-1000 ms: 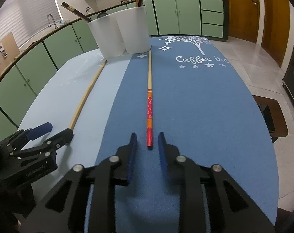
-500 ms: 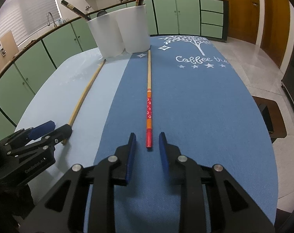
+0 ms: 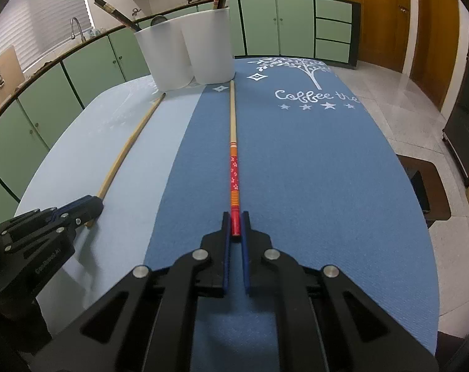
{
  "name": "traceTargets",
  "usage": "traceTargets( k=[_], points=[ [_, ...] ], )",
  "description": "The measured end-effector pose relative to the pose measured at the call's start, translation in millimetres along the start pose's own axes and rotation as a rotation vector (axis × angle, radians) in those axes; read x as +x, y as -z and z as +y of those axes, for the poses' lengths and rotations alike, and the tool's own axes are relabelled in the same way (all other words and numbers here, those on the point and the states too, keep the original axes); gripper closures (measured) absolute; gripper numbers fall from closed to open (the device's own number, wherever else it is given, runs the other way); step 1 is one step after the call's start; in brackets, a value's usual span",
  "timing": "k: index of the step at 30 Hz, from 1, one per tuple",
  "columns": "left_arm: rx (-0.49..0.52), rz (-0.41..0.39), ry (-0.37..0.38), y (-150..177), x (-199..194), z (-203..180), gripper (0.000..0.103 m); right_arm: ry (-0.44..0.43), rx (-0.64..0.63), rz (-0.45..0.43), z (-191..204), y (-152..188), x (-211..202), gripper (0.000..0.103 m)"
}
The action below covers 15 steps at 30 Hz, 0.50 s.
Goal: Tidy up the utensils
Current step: 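Lift both held chopsticks up over the white holder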
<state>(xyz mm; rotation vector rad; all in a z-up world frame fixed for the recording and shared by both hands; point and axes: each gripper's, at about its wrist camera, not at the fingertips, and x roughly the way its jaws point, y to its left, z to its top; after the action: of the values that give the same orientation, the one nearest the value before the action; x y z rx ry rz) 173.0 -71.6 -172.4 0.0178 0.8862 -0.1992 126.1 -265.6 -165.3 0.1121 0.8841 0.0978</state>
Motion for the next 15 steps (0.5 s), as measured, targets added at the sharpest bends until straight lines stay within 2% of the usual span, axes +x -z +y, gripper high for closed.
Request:
traceTargets(
  k=[7,15],
  points=[
    [0.003,-0.017,-0.004,-0.7,-9.1,4.2,0.096,0.002,0.006,-0.007,-2.0,-0.5,-6.0,0.098],
    [0.013,-0.083,-0.001,-7.1,-45.6,8.8,0.096,0.023,-0.011,-0.061,-1.9,-6.8,-33.0,0.098]
  ],
)
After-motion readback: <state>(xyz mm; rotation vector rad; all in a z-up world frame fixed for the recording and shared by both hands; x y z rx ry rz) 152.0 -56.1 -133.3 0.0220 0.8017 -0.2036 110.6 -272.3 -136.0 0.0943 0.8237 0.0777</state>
